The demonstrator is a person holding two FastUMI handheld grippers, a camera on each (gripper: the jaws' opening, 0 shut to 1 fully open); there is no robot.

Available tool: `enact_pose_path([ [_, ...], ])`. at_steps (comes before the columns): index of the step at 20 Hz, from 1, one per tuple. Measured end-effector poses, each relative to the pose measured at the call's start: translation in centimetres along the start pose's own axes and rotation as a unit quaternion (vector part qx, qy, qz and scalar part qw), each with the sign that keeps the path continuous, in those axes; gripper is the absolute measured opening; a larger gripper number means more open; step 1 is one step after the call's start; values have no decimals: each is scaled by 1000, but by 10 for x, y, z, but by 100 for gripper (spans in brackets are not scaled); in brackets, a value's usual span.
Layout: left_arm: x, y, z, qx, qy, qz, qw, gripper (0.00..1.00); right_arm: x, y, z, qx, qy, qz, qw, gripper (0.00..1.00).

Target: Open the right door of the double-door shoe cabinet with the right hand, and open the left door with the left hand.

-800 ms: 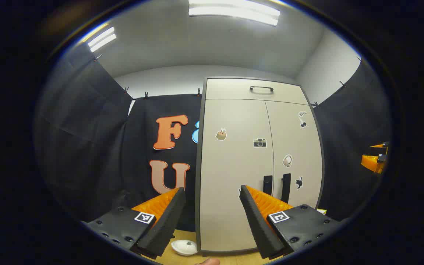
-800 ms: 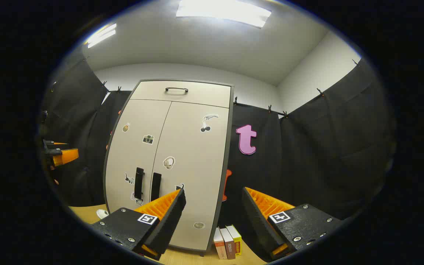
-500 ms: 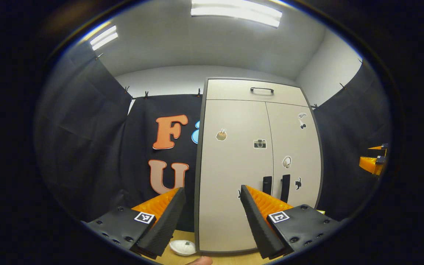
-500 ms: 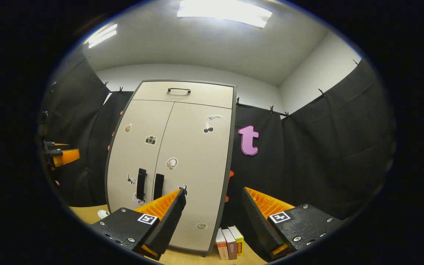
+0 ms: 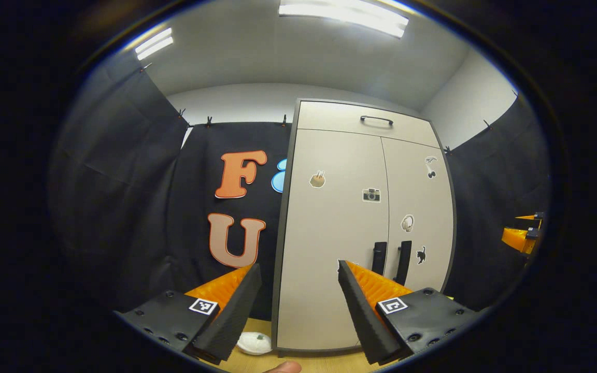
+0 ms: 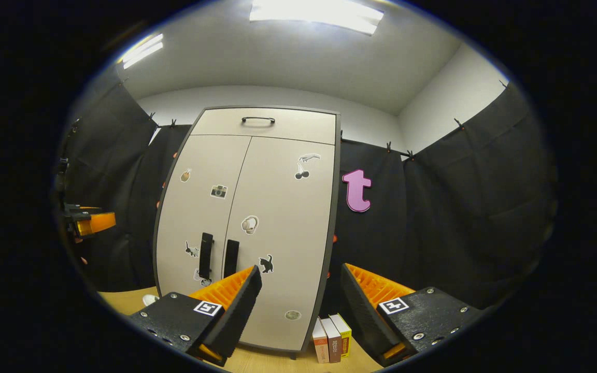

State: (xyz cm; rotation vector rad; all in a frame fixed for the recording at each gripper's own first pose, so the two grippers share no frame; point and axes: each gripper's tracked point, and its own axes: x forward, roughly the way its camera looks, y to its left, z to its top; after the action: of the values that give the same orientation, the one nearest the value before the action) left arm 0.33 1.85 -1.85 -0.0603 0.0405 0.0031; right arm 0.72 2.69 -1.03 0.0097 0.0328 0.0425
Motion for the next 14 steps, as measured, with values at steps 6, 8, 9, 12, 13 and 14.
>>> enact_pose_path([
  [6,0,-2,-3,2,-6,-11,1000,96,3,13,-12,-9,14,18,1000,94],
  [8,3,-4,-2,-4,-7,-16,1000,96,4,14,-17,-9,18,19,1000,94],
  [9,4,-6,-5,-6,-5,-19,1000,97,6,14,-19,-9,20,18,1000,94],
  [12,8,-5,-11,0,1,-16,1000,96,14,25,-27,-4,27,31,999,94],
  [13,9,-4,-13,2,2,-15,1000,98,16,32,-30,2,28,42,999,94],
  [14,10,-2,-14,3,4,-14,1000,96,20,38,-33,9,32,50,998,94],
])
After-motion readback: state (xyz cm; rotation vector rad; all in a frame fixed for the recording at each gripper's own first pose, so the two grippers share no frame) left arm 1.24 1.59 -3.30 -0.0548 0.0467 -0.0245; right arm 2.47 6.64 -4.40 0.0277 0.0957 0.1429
